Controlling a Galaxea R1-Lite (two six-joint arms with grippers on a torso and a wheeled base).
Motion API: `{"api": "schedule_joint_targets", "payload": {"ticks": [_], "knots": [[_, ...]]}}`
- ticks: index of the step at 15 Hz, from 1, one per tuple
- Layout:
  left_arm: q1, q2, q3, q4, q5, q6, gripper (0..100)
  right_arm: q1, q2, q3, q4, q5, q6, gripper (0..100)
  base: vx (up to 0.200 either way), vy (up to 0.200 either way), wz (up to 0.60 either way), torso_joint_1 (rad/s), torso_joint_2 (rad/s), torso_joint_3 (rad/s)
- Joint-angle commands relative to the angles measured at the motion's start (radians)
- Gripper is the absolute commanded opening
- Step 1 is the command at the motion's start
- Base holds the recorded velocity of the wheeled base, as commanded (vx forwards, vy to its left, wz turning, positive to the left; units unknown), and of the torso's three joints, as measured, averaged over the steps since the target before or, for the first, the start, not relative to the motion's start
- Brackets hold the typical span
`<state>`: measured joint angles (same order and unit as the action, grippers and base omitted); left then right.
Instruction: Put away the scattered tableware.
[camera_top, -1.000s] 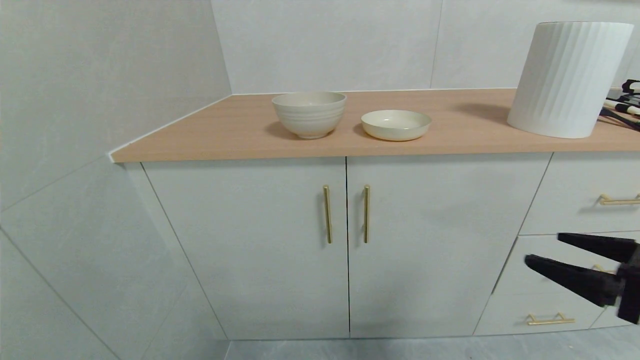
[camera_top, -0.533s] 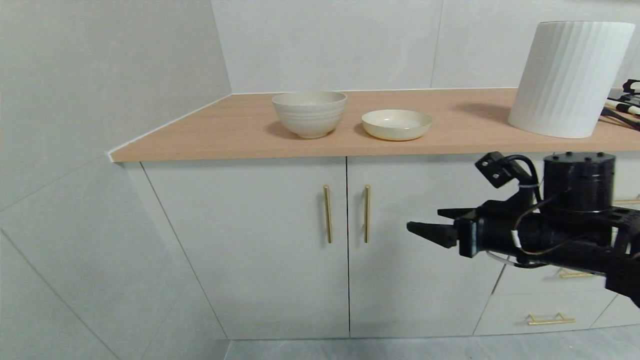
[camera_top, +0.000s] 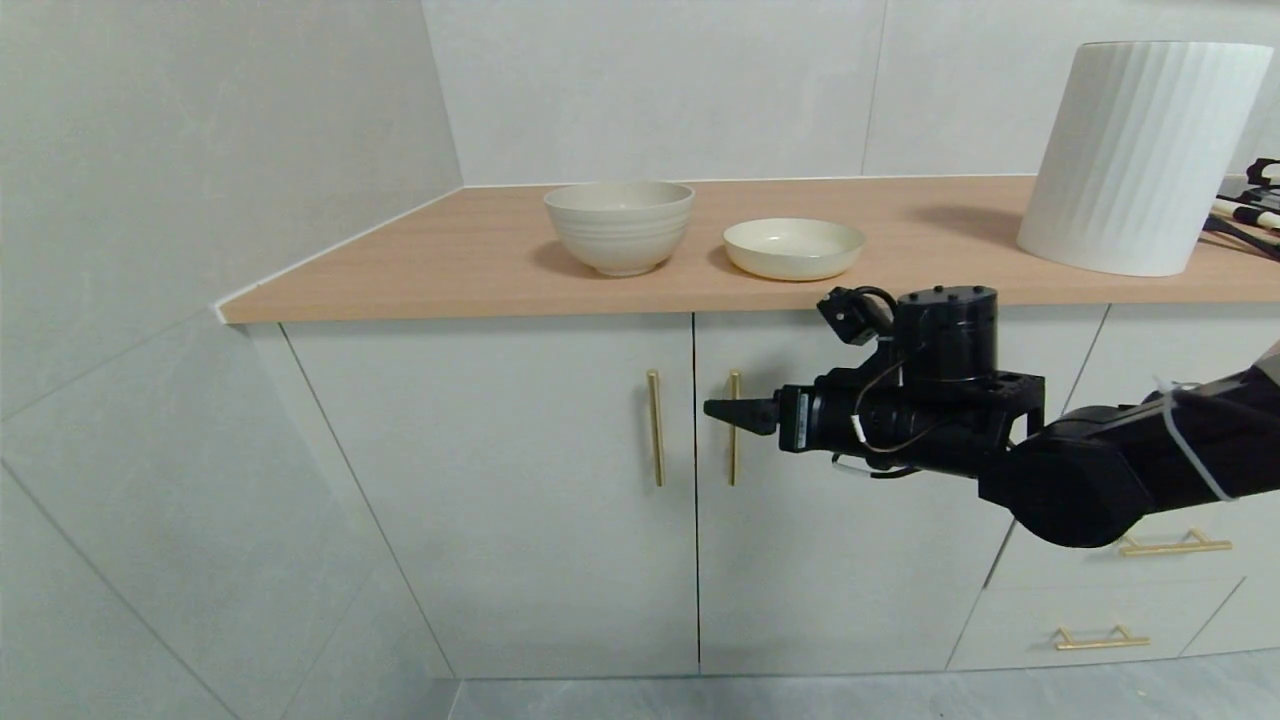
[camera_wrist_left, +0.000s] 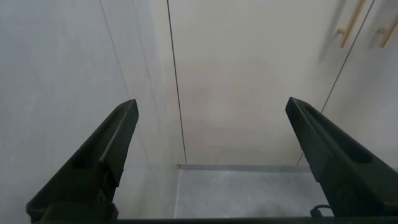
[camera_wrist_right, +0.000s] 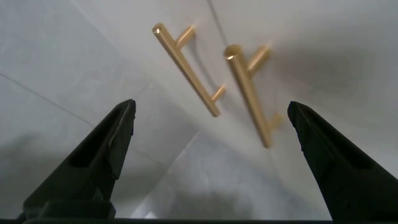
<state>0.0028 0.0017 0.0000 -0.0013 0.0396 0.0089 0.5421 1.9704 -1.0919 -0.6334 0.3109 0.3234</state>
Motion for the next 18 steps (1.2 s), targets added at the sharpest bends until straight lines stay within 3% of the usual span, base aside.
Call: {"api": "schedule_joint_targets", "payload": {"ticks": [1,6,18], "knots": [[0.000,0.001,0.000,0.000,0.000,-0.001,100,0.006,0.047,-0.011,-0.006,0.001,0.003,100,0.000,0.000,0.00,0.000,0.00,0.000],[0.000,0.000,0.000,0.000,0.000,-0.003,100,0.033,0.133,-0.011,-0.124,-0.001,0.014,100,0.000,0.000,0.00,0.000,0.00,0.000],[0.000,0.000,0.000,0.000,0.000,-0.006,100,0.058,0.165,-0.022,-0.195,0.001,0.071,100,0.000,0.000,0.00,0.000,0.00,0.000]]}}
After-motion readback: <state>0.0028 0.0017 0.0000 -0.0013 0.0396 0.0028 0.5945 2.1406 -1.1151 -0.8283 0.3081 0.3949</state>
